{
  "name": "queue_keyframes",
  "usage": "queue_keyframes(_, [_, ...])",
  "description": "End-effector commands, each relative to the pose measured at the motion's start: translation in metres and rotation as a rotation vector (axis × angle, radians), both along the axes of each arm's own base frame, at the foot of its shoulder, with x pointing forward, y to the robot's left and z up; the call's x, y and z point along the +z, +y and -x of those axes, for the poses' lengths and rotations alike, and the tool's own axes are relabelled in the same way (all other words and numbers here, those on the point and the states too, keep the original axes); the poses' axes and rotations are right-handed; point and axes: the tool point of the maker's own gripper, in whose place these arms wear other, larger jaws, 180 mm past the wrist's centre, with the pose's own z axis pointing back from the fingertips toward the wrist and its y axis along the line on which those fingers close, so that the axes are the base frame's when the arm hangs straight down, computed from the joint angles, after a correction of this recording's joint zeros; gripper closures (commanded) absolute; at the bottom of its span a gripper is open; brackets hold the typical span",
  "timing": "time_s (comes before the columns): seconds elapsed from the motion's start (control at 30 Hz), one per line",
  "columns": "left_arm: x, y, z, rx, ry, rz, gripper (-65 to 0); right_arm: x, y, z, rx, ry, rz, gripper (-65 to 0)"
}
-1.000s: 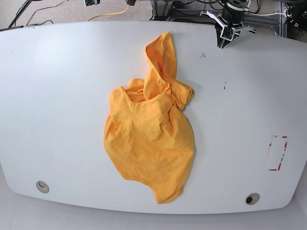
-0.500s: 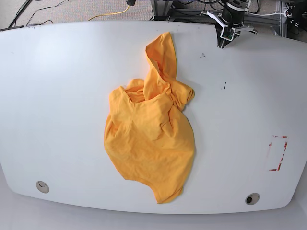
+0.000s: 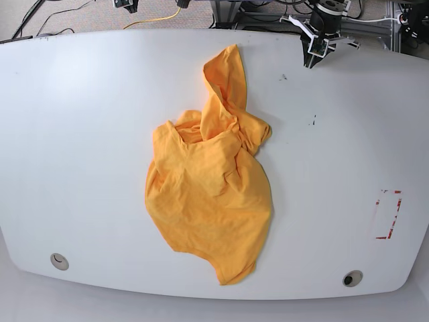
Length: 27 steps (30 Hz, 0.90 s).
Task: Layout the t-shirt on the table in an organized manner, then fold the t-shirt properly
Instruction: 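Lower both grippers from rest toward the table edge near the shirt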
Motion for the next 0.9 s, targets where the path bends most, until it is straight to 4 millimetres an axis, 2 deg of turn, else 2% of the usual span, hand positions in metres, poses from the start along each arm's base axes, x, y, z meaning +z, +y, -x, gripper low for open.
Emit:
queue_keyframes(0.0, [0.014, -0.003, -0.005, -0.012, -0.050, 0.005, -2.5, 0.010, 0.000, -0.010, 0.005, -0.044, 0.003, -0.2])
queue_keyframes(0.5, [0.018, -0.003, -0.009, -0.013, -0.064, 0.007, -2.5, 0.021, 0.001, -0.067, 0.017, -0.196, 0.001, -0.2])
queue_keyframes(0.87, [0.028, -0.003, -0.034, -0.013, -0.128, 0.006, -2.8, 0.035, 0.017, -0.122, 0.075, -0.334, -0.052, -0.8])
